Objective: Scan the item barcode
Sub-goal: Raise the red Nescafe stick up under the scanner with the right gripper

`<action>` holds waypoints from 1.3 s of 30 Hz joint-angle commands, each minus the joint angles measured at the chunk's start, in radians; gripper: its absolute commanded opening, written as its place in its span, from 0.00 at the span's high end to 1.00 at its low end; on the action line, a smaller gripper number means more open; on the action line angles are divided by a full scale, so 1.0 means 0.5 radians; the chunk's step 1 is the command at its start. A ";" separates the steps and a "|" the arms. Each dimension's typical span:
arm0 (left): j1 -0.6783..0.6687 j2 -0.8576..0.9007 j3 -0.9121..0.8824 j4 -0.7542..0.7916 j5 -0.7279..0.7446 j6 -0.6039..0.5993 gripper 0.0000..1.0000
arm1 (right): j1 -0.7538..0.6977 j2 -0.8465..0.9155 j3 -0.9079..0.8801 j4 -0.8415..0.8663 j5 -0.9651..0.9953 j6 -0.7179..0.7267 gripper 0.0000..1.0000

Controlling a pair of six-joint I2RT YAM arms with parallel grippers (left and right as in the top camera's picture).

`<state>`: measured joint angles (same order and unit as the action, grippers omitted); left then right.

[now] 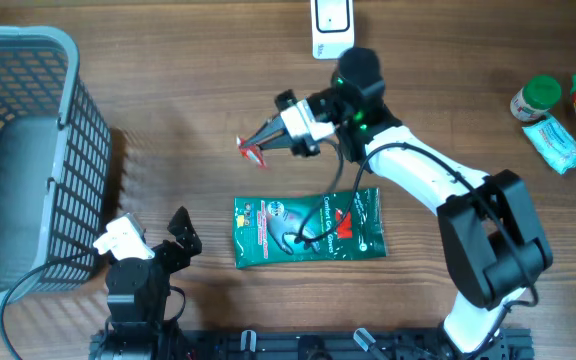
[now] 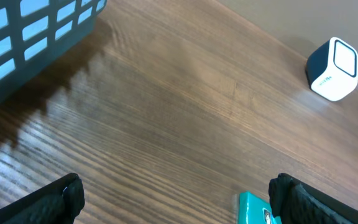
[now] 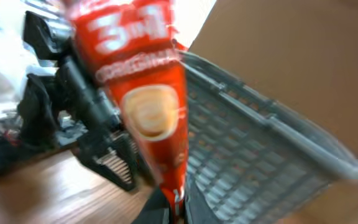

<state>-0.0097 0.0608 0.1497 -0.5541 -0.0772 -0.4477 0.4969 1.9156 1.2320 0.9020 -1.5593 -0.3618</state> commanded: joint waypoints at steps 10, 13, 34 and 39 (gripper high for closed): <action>0.012 -0.011 0.000 -0.007 0.018 -0.011 0.00 | 0.012 0.024 0.014 0.800 -0.125 0.236 0.95; 0.012 -0.011 0.000 -0.007 0.018 -0.011 0.00 | 0.012 0.024 0.014 0.899 -0.125 0.236 0.96; 0.012 -0.011 0.000 -0.007 0.018 -0.011 0.00 | -0.247 0.023 0.014 -2.194 1.961 1.993 0.96; 0.012 -0.011 0.000 -0.007 0.018 -0.011 0.00 | -0.396 0.031 0.151 -2.148 2.234 1.896 0.95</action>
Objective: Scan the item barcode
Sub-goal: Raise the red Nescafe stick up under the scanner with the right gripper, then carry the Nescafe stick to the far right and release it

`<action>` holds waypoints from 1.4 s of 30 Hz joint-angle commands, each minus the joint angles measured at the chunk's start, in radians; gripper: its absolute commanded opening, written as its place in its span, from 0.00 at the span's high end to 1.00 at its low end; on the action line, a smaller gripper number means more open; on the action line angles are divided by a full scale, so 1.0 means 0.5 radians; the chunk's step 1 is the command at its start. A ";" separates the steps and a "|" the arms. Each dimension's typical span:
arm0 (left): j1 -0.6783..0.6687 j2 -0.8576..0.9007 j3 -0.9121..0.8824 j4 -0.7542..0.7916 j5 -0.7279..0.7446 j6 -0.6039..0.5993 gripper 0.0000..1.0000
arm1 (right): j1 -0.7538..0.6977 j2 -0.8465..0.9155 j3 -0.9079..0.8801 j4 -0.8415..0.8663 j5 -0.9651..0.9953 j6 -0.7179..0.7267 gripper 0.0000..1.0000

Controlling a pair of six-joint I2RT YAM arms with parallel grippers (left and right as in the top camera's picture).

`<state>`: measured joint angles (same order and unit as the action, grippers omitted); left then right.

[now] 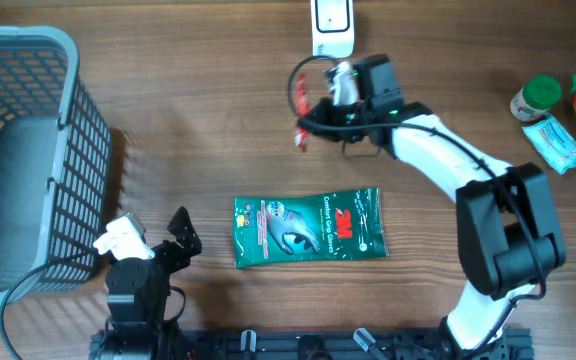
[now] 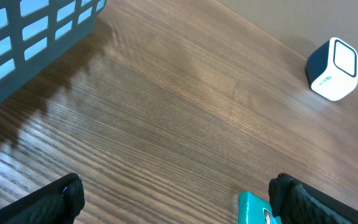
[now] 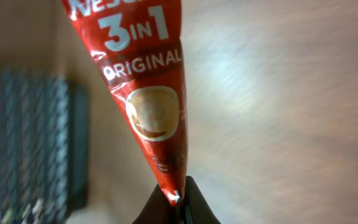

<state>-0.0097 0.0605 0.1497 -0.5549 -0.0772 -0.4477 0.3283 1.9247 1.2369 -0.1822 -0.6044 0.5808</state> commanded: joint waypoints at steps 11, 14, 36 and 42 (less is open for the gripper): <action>0.012 -0.010 0.000 -0.005 0.018 -0.011 0.00 | -0.123 0.819 1.405 -0.327 0.643 -0.010 0.95; 0.012 -0.010 0.000 -0.005 0.018 -0.011 0.00 | -0.123 0.964 1.596 -0.423 0.750 -0.003 0.96; 0.012 -0.010 0.000 -0.005 0.018 -0.011 0.00 | -0.857 0.752 1.444 -1.349 2.049 -0.778 0.95; 0.012 -0.010 0.000 -0.005 0.018 -0.011 0.00 | -1.188 0.782 1.295 -1.243 2.029 -0.670 0.45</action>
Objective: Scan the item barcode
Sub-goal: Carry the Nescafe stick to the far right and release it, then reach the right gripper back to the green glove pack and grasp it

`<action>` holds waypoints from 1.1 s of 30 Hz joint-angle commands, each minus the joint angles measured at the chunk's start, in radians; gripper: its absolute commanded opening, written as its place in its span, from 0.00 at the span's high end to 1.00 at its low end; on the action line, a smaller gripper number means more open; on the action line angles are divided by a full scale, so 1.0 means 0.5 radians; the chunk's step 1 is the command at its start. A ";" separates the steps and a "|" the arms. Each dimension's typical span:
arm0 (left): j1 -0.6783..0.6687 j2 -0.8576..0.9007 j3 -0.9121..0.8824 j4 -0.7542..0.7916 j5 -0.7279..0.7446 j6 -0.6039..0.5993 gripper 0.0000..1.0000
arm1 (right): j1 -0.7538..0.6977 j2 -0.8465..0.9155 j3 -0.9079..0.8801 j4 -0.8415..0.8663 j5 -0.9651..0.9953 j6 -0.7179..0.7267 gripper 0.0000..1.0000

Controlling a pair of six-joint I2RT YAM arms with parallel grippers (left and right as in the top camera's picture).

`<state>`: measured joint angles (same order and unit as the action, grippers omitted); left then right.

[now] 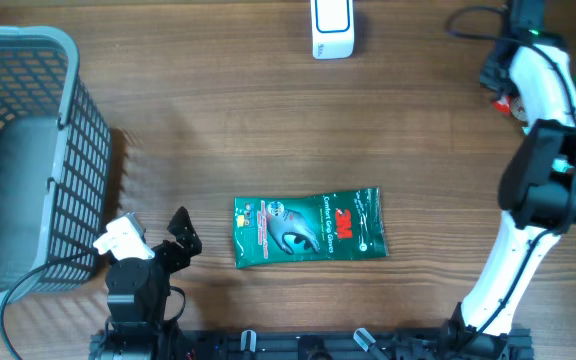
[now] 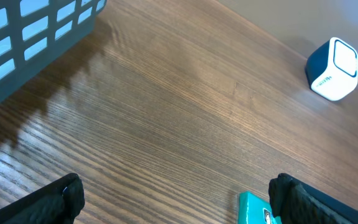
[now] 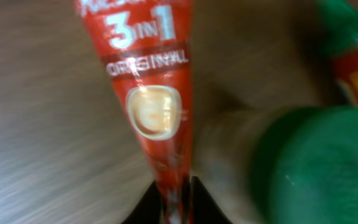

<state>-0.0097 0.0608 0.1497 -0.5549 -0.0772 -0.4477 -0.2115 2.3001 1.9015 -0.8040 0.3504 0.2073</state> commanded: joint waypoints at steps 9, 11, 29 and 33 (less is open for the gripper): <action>0.012 -0.011 0.000 -0.005 0.018 -0.011 0.00 | -0.021 -0.537 0.259 -0.404 -0.562 0.120 0.00; 0.012 -0.011 0.000 -0.005 0.018 -0.011 0.00 | 0.117 -0.752 0.259 -0.604 -0.563 0.301 0.00; 0.012 -0.011 0.000 -0.005 0.018 -0.011 0.00 | 1.989 -1.595 -1.625 -0.228 -0.659 0.005 0.00; 0.012 -0.011 0.000 -0.005 0.018 -0.011 0.00 | 2.405 -1.669 -1.756 -0.130 -0.652 -0.171 0.00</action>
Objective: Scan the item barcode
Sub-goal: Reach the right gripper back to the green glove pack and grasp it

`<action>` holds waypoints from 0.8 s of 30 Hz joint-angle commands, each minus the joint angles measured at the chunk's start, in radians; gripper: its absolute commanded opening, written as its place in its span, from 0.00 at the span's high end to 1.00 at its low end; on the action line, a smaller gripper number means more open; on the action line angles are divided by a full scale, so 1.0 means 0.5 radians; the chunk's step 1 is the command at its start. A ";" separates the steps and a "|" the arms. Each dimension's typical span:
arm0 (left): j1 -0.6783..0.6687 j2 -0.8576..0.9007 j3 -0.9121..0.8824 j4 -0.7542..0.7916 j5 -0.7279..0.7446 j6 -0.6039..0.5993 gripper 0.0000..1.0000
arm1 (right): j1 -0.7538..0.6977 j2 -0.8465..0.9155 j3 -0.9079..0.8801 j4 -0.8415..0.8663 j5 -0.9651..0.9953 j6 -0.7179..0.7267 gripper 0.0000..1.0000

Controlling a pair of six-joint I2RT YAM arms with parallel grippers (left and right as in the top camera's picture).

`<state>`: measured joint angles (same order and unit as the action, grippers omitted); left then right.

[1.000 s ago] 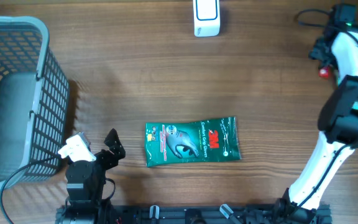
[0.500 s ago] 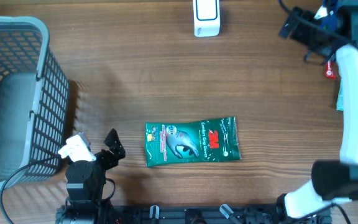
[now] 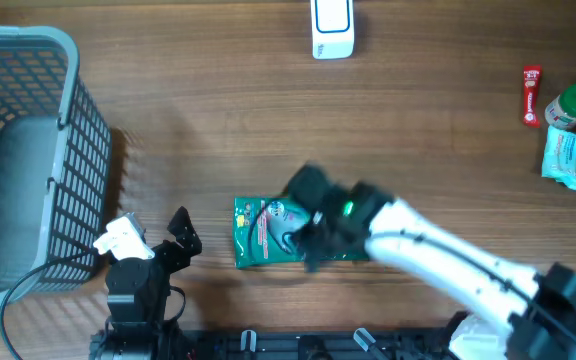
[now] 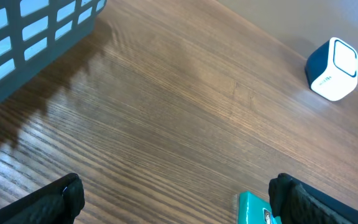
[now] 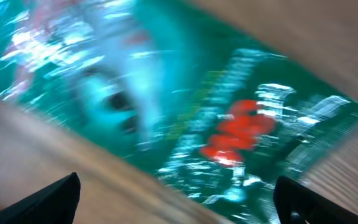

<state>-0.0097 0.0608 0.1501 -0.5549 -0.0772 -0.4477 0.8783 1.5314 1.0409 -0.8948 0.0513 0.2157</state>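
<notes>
A green 3M glove packet [image 3: 263, 232] lies flat at the middle of the table. My right gripper [image 3: 310, 222] hovers right over it, blurred. In the right wrist view the packet [image 5: 185, 106] fills the frame and the right gripper [image 5: 179, 208] is open with nothing between its fingers. The white and blue scanner [image 3: 330, 28] stands at the far edge. A red 3-in-1 sachet [image 3: 533, 95] lies at the far right. My left gripper [image 4: 179, 205] rests open at the near left, with the packet's corner [image 4: 253, 210] just inside its right finger.
A grey mesh basket [image 3: 28, 150] takes up the left side. At the far right, beside the sachet, stand a green-lidded jar, a light blue packet [image 3: 566, 157] and a red bottle. The scanner [image 4: 333, 68] also shows in the left wrist view.
My right gripper was shut on the red sachet at the far right by the green-lidded jar. Now the sachet lies there on the table, and the gripper is open over the green packet.
My right gripper held the red sachet above the table left of centre, then close in front of the scanner, then at the far right among the other items. The sachet now lies there and the gripper is over the green packet. The left arm stayed still.
</notes>
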 commanded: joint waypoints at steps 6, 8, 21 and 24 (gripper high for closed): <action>0.012 -0.011 -0.001 -0.005 0.018 -0.011 0.00 | 0.395 -0.123 -0.438 0.491 -0.068 -0.601 0.00; 0.012 -0.011 -0.001 -0.005 0.018 -0.011 0.00 | 0.371 -0.122 -0.592 0.711 -0.067 -0.629 0.00; 0.012 -0.011 -0.001 -0.005 0.018 -0.011 0.00 | 0.043 0.288 -0.665 1.035 -0.363 -0.816 0.00; 0.012 -0.011 -0.001 -0.005 0.018 -0.011 0.00 | 0.043 0.313 -0.665 1.034 -0.230 -0.811 0.35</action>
<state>-0.0097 0.0608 0.1501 -0.5549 -0.0769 -0.4477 0.8978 1.6180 0.7425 -0.3565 -0.0174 -0.1833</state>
